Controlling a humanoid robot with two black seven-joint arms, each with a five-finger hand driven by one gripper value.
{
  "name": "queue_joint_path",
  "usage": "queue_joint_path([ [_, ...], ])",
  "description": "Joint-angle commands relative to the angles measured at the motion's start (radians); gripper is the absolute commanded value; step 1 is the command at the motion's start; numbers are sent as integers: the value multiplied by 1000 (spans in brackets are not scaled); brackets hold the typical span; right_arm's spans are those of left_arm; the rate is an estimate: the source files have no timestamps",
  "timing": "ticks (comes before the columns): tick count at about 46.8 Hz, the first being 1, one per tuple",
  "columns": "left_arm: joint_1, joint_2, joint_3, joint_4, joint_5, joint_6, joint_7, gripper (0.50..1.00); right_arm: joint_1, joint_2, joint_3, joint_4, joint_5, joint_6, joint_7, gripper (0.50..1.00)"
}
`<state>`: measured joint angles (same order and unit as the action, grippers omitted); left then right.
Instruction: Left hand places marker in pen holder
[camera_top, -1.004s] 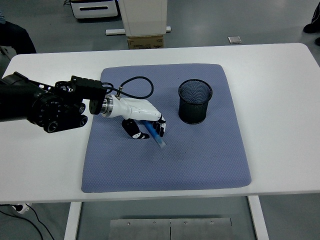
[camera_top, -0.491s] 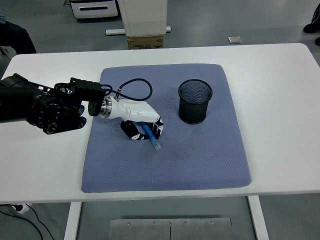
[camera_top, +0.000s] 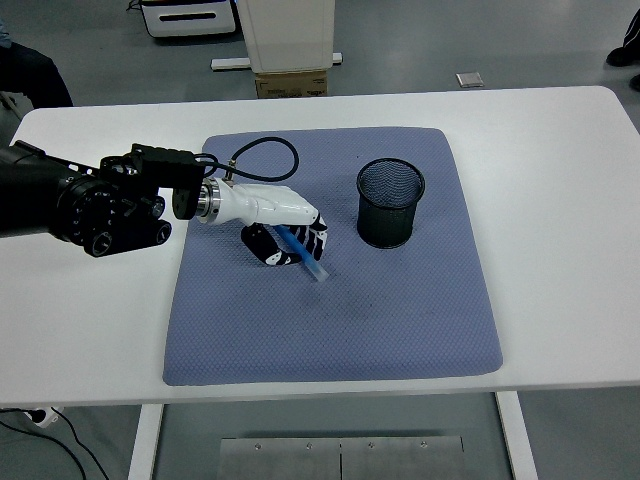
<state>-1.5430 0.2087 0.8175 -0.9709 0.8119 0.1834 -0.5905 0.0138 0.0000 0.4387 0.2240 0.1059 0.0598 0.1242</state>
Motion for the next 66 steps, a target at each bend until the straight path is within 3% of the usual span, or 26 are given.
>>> queue_joint_path([
  [1,-2,1,-4,0,-31,-1,0,500,0,0,0,0,0,0,0,1000],
  [28,-71,8,-69,-8,-86,-65,0,500,0,0,0,0,0,0,0,1000],
  [36,-74,9,-145,-6,-88,-117,0,500,0,0,0,0,0,0,0,1000],
  [66,-62,0,-231,-5,-293,-122,1,500,0,0,0,0,0,0,0,1000],
])
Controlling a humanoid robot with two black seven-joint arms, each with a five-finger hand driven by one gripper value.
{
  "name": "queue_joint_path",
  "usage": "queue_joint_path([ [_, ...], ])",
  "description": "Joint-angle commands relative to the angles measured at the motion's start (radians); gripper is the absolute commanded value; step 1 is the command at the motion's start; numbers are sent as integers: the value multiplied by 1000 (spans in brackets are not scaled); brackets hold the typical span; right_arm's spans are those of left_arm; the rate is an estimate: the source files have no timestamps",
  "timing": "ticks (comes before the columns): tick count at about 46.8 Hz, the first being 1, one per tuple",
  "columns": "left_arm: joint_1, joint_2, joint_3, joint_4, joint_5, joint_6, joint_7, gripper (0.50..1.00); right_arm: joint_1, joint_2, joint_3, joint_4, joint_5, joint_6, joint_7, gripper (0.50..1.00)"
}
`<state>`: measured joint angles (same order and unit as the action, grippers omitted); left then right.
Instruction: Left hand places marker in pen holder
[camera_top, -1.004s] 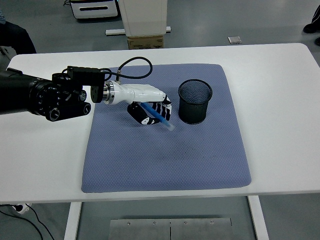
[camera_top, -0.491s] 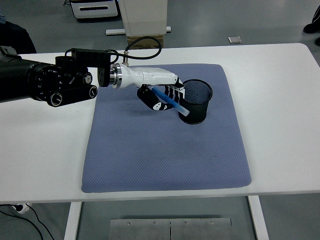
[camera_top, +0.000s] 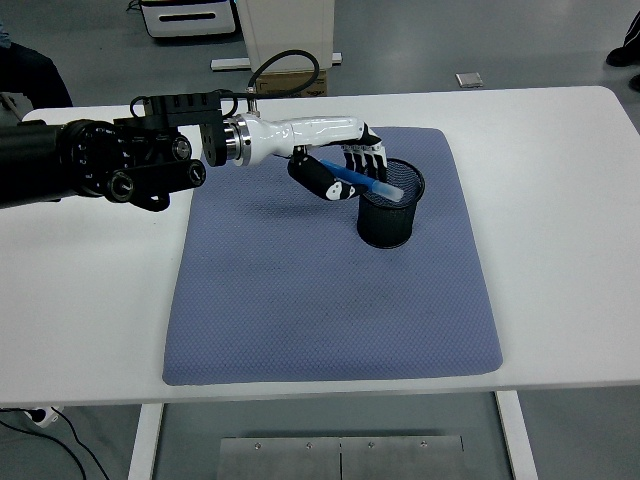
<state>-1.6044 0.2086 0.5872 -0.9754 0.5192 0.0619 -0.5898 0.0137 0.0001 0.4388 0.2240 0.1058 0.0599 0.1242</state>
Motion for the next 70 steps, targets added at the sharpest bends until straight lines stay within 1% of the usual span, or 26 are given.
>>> queue_joint_path([
  [1,0,-11,-27,0,-16,-2,30,500,0,0,0,0,0,0,0,1000],
  [7,0,-35,-59,1,-25,-2,34,500,0,0,0,0,0,0,0,1000],
  [12,1,-44,-64,3,-64,-2,34,500,0,0,0,0,2,0,0,1000],
  [13,1,-58,-64,3,-100,-4,34,500,0,0,0,0,0,0,0,1000],
  [17,3,-61,-69,4,-151,-4,34,500,0,0,0,0,0,0,0,1000],
  [26,6,-64,-127,17,-214,-5,34,500,0,0,0,0,0,0,0,1000],
  [32,23,-75,-155,32,-249,-39,34,500,0,0,0,0,0,0,0,1000],
  [41,67,-87,-199,70,-295,-56,33,500,0,0,0,0,0,0,0,1000],
  [48,115,-90,-262,101,-338,-91,33,500,0,0,0,0,0,0,0,1000],
  [60,248,-107,-383,101,-344,-106,34,500,0,0,0,0,0,0,0,1000],
  [62,264,-113,-395,103,-350,-117,34,500,0,0,0,0,0,0,0,1000],
  [70,279,-127,-409,103,-392,-126,31,500,0,0,0,0,0,0,0,1000],
])
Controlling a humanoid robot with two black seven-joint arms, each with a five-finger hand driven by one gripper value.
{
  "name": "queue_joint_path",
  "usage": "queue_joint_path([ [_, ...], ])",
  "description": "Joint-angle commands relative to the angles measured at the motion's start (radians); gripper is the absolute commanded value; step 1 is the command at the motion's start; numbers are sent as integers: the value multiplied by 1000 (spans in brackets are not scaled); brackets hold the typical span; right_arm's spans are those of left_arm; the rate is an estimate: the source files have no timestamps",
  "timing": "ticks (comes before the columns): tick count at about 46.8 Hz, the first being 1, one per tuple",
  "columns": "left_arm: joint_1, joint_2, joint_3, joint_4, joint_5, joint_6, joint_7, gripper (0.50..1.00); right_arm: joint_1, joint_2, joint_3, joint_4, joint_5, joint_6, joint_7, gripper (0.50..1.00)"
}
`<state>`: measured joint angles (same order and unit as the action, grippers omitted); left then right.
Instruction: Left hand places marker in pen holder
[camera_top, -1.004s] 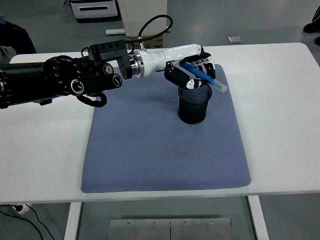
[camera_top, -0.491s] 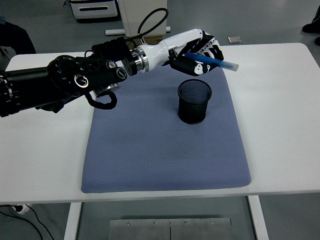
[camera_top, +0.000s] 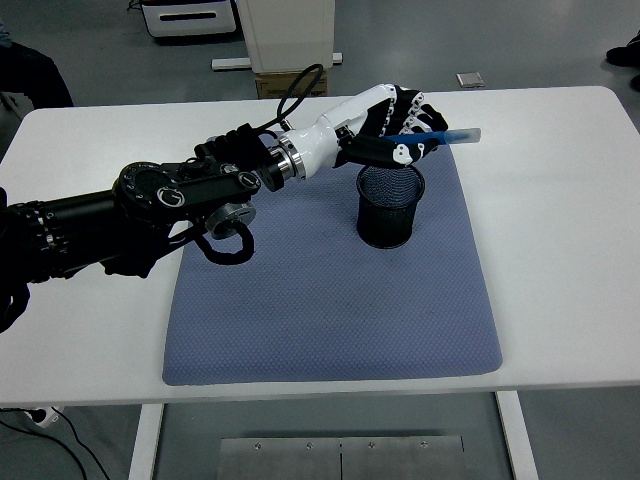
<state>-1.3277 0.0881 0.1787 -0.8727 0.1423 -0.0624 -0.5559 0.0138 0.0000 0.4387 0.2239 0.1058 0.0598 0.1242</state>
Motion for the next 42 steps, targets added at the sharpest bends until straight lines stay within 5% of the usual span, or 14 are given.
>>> queue_joint_path([
  [1,4,-11,-1,0,-20,-2,-2,500,0,0,0,0,0,0,0,1000],
  [38,102,-33,-33,14,-176,-1,-12,500,0,0,0,0,0,0,0,1000],
  [42,104,-33,-33,14,-179,1,-10,543,0,0,0,0,0,0,0,1000],
])
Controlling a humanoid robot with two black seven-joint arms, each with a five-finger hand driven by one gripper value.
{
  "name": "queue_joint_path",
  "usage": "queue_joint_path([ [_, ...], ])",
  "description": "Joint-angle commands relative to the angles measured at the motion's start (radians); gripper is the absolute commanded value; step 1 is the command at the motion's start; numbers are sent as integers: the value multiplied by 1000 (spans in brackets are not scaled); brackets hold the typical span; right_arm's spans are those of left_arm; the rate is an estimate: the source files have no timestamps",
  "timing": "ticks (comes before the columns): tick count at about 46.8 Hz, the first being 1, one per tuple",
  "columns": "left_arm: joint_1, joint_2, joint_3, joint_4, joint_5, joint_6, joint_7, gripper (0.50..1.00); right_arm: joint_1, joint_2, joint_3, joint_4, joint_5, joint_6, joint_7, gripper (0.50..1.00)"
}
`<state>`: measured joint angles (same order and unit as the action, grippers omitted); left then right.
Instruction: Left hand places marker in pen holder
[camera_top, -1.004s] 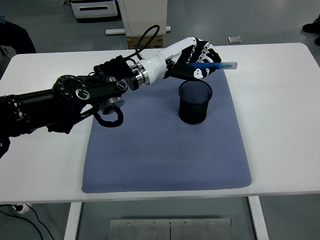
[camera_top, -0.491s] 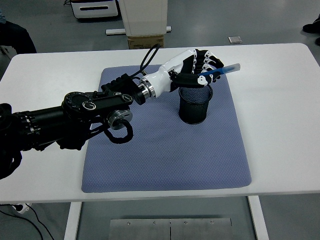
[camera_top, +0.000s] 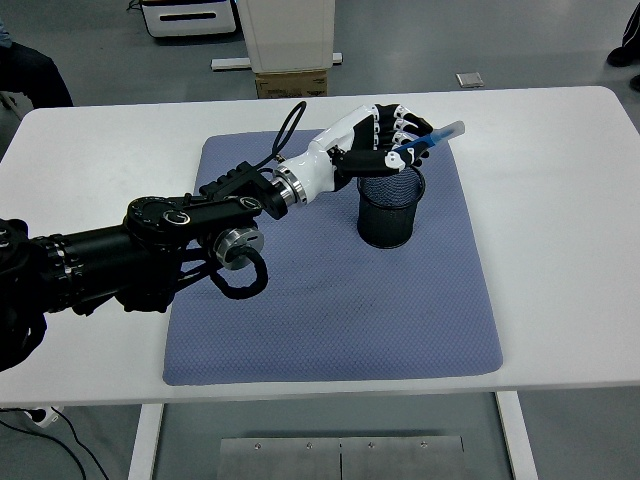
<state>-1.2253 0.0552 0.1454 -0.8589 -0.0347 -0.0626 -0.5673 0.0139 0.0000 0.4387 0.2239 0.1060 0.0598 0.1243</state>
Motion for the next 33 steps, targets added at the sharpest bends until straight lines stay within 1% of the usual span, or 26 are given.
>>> queue_joint_path([
  [1,4,0,0,0,-4,0,1,549,0,0,0,0,0,0,0,1000],
  [2,4,0,0,0,-5,0,1,560,0,0,0,0,0,0,0,1000],
  [4,6,1,0,0,-11,0,1,601,0,0,0,0,0,0,0,1000],
  [8,6,2,0,0,-19,0,1,651,0,0,0,0,0,0,0,1000],
  [9,6,2,0,0,-19,0,1,657,0,0,0,0,0,0,0,1000],
  [10,6,2,0,0,-19,0,1,677,0,0,0,0,0,0,0,1000],
  [11,6,2,0,0,-19,0,1,712,0,0,0,0,0,0,0,1000],
  [14,7,2,-1,0,-20,1,1,841,0,0,0,0,0,0,0,1000],
  [15,7,2,-3,0,-20,1,1,859,0,0,0,0,0,0,0,1000],
  [19,7,5,-13,0,-20,1,1,862,0,0,0,0,0,0,0,1000],
  [23,6,11,-24,1,-19,0,1,906,0,0,0,0,0,0,0,1000],
  [27,-3,21,-38,1,-17,0,1,915,0,0,0,0,0,0,0,1000],
  [31,-8,58,-75,1,-16,-2,1,1000,0,0,0,0,0,0,0,1000],
  [33,-8,87,-115,1,-13,-2,1,1000,0,0,0,0,0,0,0,1000],
])
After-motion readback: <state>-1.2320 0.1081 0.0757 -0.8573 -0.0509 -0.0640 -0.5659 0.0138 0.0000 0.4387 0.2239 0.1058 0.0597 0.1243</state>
